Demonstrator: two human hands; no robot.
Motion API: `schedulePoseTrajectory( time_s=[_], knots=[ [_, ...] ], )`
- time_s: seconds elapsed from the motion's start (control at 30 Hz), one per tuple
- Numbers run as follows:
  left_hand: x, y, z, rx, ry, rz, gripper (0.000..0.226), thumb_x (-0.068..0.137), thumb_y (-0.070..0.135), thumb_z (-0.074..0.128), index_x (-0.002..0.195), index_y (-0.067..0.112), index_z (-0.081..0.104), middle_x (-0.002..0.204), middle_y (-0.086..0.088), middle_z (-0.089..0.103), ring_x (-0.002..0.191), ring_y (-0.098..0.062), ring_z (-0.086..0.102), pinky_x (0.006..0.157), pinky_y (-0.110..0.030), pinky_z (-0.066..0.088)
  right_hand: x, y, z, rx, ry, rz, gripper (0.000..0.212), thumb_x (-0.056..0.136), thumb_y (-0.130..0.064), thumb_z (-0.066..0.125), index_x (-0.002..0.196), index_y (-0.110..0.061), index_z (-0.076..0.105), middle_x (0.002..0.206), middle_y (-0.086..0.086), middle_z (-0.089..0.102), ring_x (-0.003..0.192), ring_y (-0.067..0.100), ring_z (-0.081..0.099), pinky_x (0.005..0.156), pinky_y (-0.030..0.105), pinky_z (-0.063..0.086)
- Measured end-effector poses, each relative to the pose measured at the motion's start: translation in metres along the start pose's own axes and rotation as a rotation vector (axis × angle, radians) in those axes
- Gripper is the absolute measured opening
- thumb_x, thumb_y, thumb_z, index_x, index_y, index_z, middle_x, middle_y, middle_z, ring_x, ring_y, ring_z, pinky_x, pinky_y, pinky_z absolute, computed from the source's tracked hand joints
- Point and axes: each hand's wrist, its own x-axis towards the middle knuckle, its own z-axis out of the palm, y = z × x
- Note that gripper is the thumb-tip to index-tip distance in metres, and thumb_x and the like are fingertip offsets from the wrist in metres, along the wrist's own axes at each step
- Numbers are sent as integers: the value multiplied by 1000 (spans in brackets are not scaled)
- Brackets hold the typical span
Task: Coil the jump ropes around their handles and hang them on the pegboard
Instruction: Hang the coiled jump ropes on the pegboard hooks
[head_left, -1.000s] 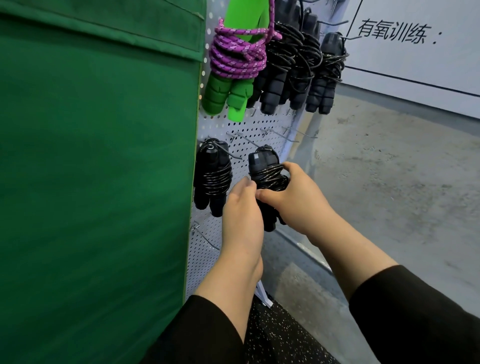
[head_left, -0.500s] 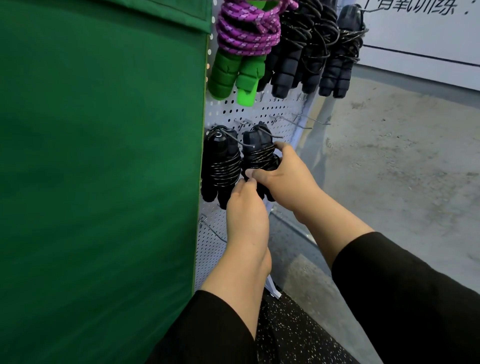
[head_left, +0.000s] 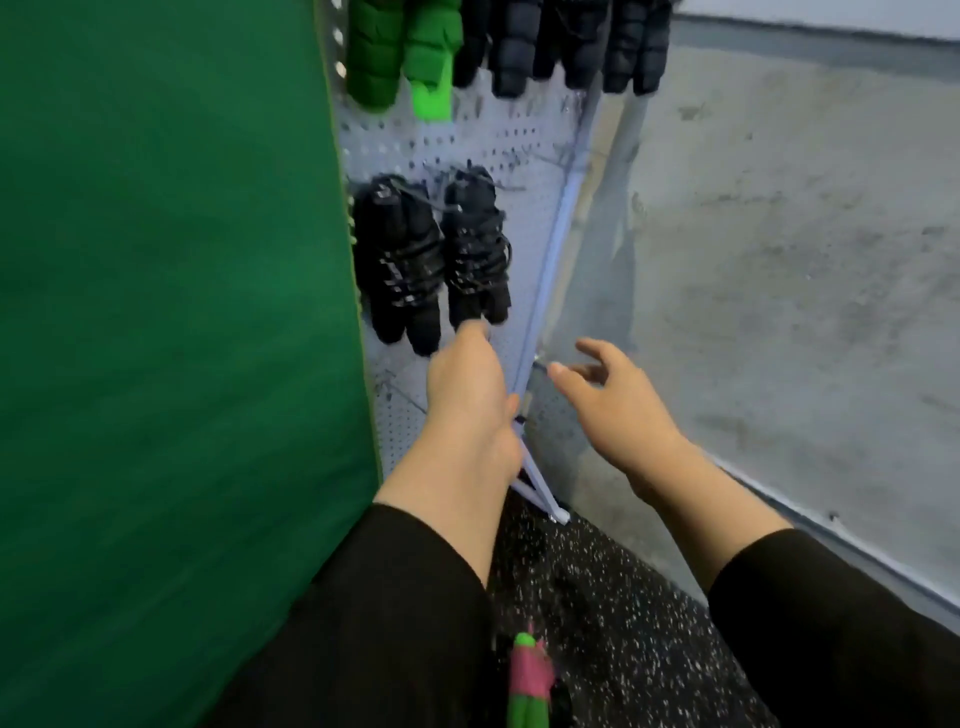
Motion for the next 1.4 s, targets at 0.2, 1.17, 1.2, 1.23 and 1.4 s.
schedulePoseTrajectory(
  time_s=[0.2,1.17,1.2,1.23,1.4],
  knots=[
    [3,-42,11,227,-152,-21,23,105,30,44,113,17,61,114,-7,69,103,-20,68,88,-39,50,-78,134,-17,-65,-38,299,44,98,-39,63,136,-17,60,119,6,67,99,16,62,75,22,45],
    [87,-409,-143,1549,-4,-506,56,95,36,61,138,1,48,133,-17,61,121,-34,60,89,-30,45,-190,368,128,493,-453,925,54,109,-16,37,160,-17,21,158,5,36,142,23,40,116,44,38],
    [89,-414,-147,1563,-3,-523,56,95,37,61,136,2,50,130,-16,63,119,-34,61,85,-29,44,-190,366,131,564,-427,995,52,109,-16,35,159,-19,23,152,4,42,136,23,45,112,46,43],
    [91,-418,-151,1563,-2,-534,55,94,37,62,135,2,51,128,-16,64,117,-33,62,84,-28,44,-190,366,134,633,-397,1049,50,110,-18,35,159,-21,26,147,3,47,130,22,50,108,49,47],
    [95,-418,-157,1558,10,-516,55,94,37,66,134,3,52,132,-17,62,121,-34,60,95,-31,47,-189,366,140,783,-298,1111,44,109,-15,36,152,-20,42,139,8,58,122,26,59,93,48,56]
  ],
)
